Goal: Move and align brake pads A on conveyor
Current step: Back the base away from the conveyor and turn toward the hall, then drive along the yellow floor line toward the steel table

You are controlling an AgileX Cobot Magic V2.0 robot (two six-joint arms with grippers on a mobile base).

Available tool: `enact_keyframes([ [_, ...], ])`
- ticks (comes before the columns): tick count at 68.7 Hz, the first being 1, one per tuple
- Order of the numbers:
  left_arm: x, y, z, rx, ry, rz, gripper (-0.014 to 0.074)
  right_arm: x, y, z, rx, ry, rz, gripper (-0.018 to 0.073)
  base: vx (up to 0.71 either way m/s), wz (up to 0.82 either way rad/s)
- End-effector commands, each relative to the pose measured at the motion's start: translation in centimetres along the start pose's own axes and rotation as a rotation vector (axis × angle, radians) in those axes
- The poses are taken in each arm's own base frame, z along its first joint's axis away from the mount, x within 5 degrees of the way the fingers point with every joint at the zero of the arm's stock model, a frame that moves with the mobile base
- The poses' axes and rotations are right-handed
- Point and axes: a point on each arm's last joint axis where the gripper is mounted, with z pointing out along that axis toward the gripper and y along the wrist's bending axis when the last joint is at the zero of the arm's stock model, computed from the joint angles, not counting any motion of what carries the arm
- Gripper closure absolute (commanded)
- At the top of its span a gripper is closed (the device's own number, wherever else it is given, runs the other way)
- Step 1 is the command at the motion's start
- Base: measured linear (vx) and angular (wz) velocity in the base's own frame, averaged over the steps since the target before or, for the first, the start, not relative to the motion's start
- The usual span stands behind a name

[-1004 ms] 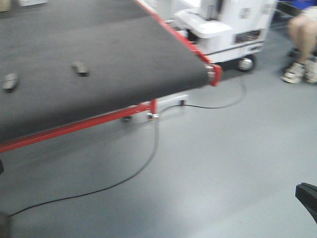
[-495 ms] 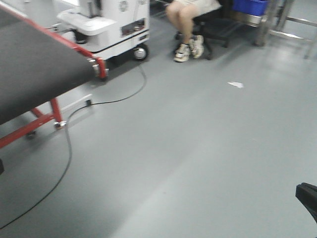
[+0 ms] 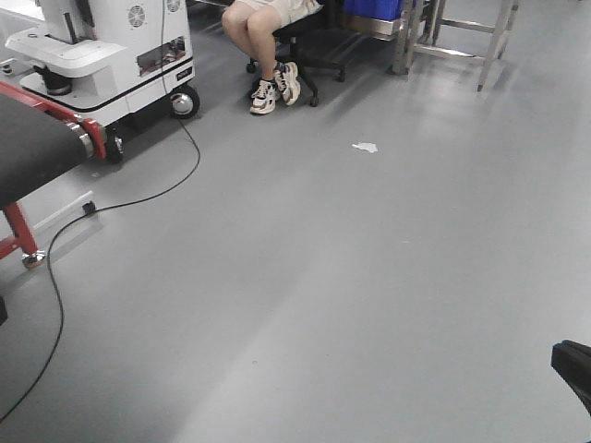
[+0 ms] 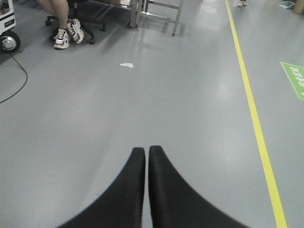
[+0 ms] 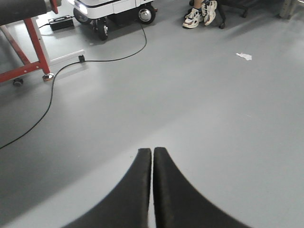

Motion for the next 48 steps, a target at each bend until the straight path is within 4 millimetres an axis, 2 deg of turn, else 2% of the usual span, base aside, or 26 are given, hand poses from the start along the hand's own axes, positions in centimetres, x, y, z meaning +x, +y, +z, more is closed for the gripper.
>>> enact_keyframes([
  [1,-1.44,-0.41,-0.32,0.029,-0.090,-0.006,0.0603,-1.40,0.00,-0.25,0.000,-0.085,-0.014,0.0569,0.04,-0.17],
  [48,-1.44,-0.41,-0.32,0.029,-0.090,-0.006,0.0603,-1.43,0.00,-0.25,0.000,-0.088,-0.014,0.0569,0.09,-0.29],
])
